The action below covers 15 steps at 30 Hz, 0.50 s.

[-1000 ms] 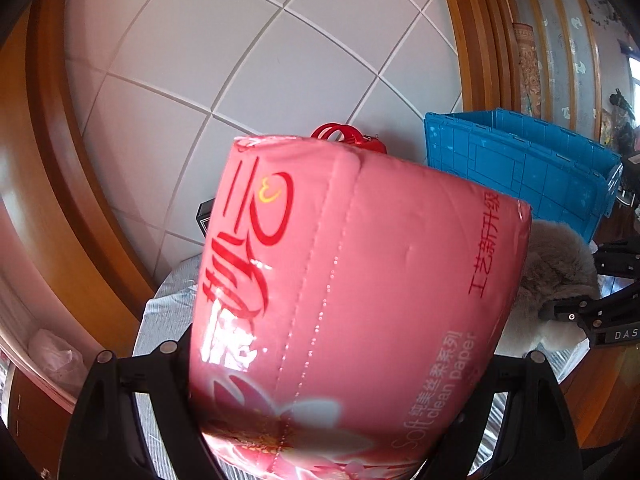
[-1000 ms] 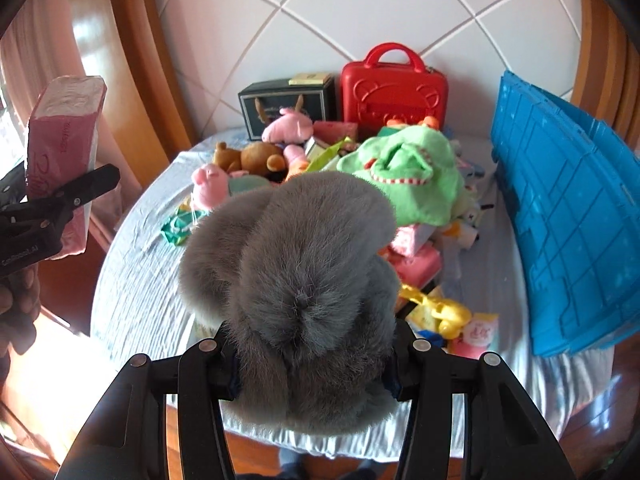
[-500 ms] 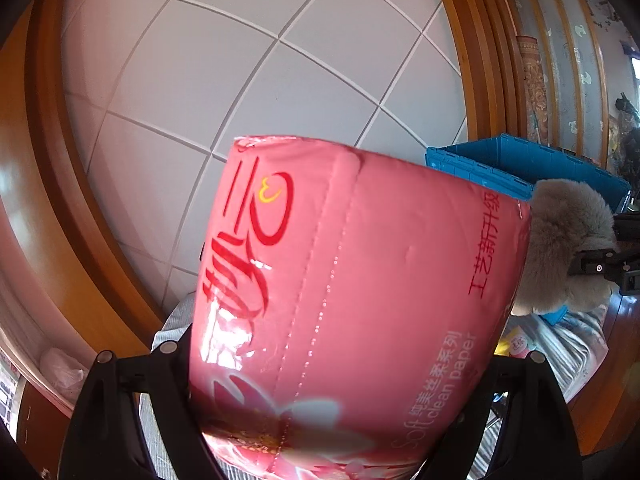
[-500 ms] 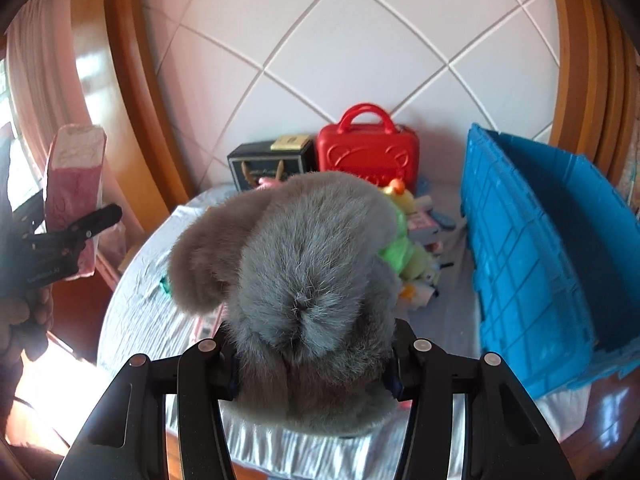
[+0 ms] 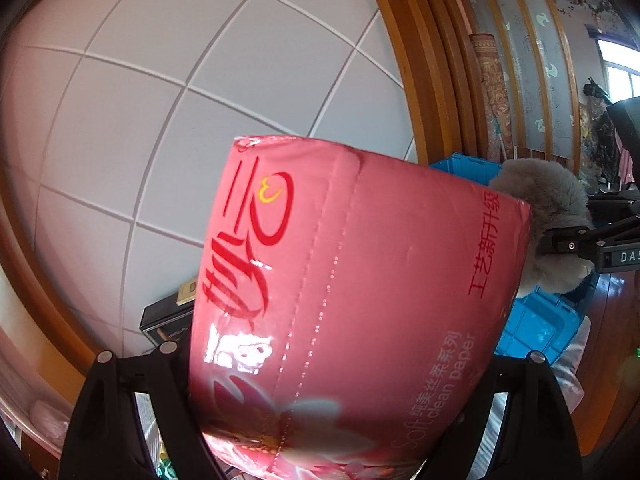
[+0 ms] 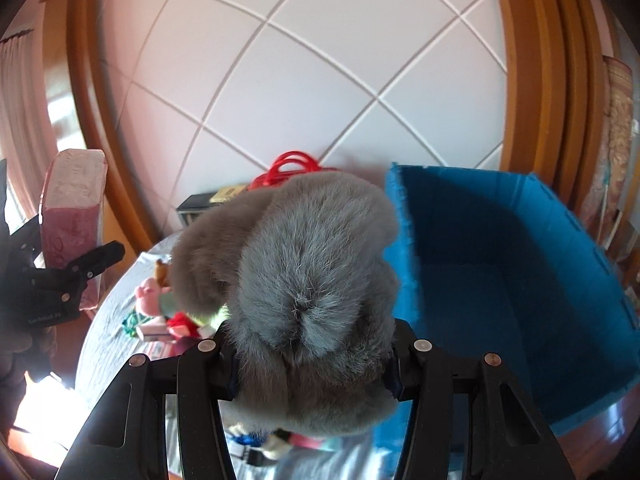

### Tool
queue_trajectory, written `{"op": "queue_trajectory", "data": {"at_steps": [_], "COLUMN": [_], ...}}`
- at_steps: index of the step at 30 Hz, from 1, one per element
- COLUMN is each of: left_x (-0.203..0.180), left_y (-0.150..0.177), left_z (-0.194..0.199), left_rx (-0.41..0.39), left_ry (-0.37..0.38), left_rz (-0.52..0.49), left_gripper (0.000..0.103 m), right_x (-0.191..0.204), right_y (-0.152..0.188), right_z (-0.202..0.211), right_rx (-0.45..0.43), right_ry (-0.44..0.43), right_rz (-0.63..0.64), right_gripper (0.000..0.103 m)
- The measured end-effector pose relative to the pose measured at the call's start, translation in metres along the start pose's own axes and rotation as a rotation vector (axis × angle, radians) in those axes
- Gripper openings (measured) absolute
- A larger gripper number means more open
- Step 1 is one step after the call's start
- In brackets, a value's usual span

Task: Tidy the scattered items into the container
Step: 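Lift both held items and carry them over the blue crate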

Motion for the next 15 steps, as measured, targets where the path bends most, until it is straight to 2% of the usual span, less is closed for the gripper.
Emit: {"op": "queue_trajectory", "data": {"at_steps": [6, 15], "left_x": [-0.071, -0.19], "left_y": [-0.052, -0.131], "left_z": [-0.023, -0.071], "left_rx": [-0.013, -0.011], "left_ry": [0.059, 0.181], "left_rz": [-0.071, -0.184], "left_gripper": [0.085, 0.085], "right_x": [-0.078, -0.169], "right_y": [-0.012, -0.013], "right_z": [0.007, 0.015], "right_rx": [-0.007, -0.001], "right_ry": [0.039, 0.081], "right_rz": [-0.035, -0.114], "right_gripper": [0.051, 0.051]}}
Point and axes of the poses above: each gripper's, at about its wrist camera, not at the fingertips, and z roughly against the way its jaws point, x to its left, y to its underside, the point moved 9 cm from there along -z, roughly the way its jaws point, and after that the axes turned 15 degrees about x, right-handed, at the moved point
